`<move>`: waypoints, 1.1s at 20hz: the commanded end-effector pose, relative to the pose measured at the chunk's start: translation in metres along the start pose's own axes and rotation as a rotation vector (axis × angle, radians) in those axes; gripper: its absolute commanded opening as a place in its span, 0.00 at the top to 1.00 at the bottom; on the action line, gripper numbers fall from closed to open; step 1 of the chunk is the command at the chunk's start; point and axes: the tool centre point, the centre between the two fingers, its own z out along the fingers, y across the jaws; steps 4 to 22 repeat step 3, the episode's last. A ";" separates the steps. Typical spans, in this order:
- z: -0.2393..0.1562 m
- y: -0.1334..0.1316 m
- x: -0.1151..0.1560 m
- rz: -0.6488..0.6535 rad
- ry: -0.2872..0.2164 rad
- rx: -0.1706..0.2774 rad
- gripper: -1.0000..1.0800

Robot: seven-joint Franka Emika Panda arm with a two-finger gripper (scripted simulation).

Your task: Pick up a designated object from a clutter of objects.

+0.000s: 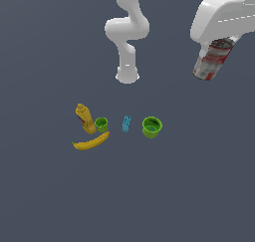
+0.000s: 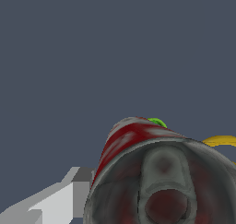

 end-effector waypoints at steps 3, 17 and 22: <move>-0.006 -0.003 0.002 0.001 0.003 0.000 1.00; -0.006 -0.003 0.002 0.001 0.003 0.000 1.00; -0.006 -0.003 0.002 0.001 0.003 0.000 1.00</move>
